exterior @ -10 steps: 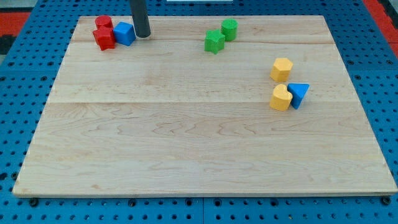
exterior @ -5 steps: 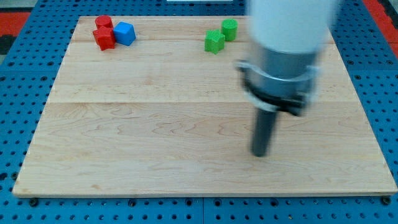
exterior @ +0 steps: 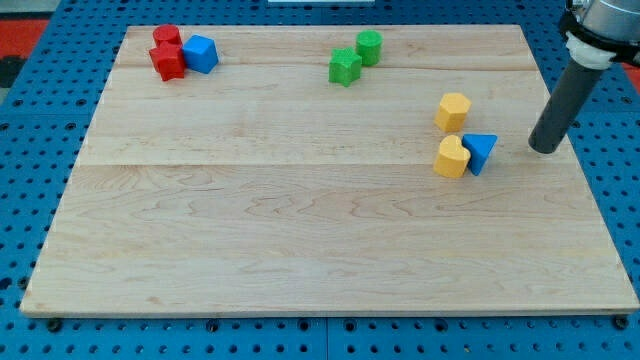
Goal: Nudge the blue triangle along with yellow heart left a bit
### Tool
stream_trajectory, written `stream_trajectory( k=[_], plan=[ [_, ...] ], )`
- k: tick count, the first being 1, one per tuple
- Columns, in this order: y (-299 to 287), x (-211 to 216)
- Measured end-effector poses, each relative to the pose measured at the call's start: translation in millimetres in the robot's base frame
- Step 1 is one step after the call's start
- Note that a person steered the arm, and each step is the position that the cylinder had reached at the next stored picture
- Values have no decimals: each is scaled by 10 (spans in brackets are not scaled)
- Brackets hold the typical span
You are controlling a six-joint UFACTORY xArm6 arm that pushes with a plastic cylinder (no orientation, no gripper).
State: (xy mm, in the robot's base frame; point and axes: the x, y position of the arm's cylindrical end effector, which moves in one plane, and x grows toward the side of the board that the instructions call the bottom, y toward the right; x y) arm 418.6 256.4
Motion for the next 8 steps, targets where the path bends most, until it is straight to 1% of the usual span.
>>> stream_trajectory(
  k=[1,3,6,8],
  plan=[
    [0,0],
    [-538,0],
    [-568,-27],
    [-554,483]
  ],
)
